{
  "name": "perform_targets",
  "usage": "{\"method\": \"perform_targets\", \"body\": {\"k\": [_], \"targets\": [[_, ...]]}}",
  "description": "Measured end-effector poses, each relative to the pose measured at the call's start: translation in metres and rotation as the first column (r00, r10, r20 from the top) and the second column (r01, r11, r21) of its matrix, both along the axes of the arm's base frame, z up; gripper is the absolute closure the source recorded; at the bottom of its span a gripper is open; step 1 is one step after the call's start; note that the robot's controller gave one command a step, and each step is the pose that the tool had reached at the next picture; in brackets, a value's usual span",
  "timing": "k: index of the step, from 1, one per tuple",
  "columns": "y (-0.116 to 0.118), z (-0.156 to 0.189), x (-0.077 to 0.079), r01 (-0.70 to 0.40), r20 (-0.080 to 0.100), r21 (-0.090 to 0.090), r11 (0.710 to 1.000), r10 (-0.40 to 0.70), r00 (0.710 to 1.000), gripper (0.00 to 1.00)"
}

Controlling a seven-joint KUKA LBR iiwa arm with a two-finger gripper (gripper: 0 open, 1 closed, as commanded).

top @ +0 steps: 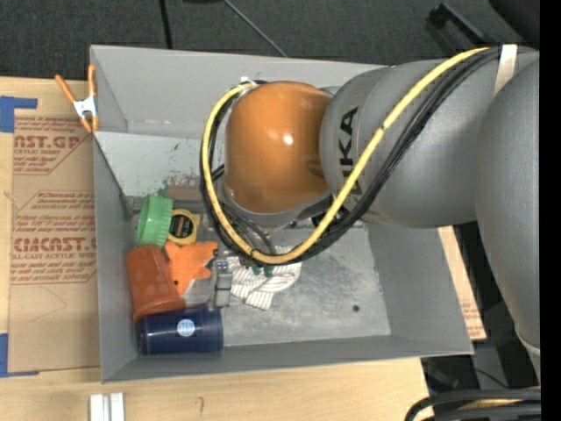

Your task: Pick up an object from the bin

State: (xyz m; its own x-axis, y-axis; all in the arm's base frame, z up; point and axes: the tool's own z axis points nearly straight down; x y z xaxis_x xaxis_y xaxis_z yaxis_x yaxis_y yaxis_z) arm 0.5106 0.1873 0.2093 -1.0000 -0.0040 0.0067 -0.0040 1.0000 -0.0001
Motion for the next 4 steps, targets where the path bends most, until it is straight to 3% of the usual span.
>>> {"method": "perform_targets", "body": {"k": [1,2,3,4], "targets": [[-0.001,0.005,0.002,0.003,0.007,0.002,1.0,-0.003,1.0,0.0],[-0.036,-0.069,0.005,0.054,0.011,0.003,0.999,-0.054,0.998,0.0],[-0.091,-0.063,0.024,-0.033,0.005,0.0,0.999,0.033,0.999,0.0],[-0.108,-0.076,0.01,0.072,0.009,0.002,0.997,-0.072,0.997,0.0]]}}
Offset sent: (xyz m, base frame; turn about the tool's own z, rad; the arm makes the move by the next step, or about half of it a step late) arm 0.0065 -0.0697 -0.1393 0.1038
